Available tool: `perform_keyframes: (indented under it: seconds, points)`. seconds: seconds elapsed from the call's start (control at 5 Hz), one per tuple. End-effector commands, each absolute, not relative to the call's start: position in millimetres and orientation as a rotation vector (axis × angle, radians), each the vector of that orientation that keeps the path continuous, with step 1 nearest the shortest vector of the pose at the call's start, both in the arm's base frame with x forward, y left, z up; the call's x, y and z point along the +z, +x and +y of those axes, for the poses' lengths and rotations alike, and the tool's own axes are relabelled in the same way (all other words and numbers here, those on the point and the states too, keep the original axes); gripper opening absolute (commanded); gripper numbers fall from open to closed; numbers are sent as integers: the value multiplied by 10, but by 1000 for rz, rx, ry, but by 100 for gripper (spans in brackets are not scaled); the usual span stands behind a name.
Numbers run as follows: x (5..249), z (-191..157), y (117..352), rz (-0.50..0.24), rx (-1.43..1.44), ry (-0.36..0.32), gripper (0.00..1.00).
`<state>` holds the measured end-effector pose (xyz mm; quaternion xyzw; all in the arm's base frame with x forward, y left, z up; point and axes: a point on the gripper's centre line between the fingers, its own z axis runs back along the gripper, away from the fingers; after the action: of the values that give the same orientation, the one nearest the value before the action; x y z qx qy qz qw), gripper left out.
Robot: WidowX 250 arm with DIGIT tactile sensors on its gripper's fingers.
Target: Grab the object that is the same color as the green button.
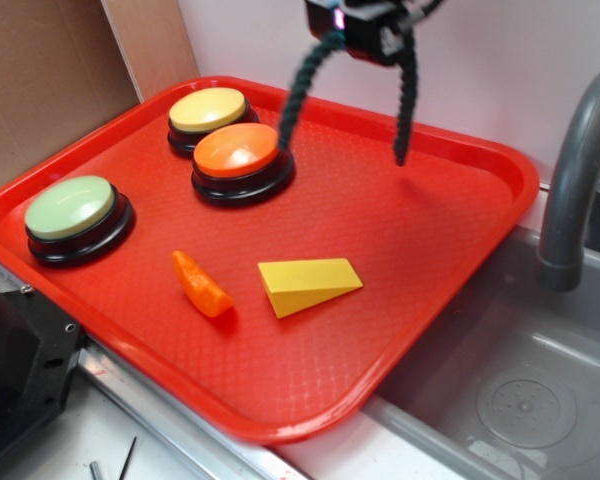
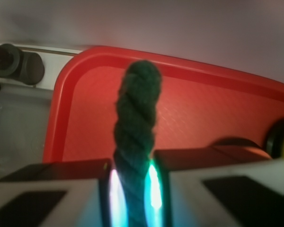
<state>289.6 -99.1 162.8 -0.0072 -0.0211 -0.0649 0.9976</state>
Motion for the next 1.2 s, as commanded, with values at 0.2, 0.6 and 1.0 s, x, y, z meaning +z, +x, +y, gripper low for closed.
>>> perform_keyframes:
  seconds: [0.2,0.6,1.0]
  points:
    - [2288,-987,2749,-168,-46,-23,0]
    - [2429,-1006,2738,-192,-44,-43,0]
    - [2525,-862,2539,-215,14,-26,0]
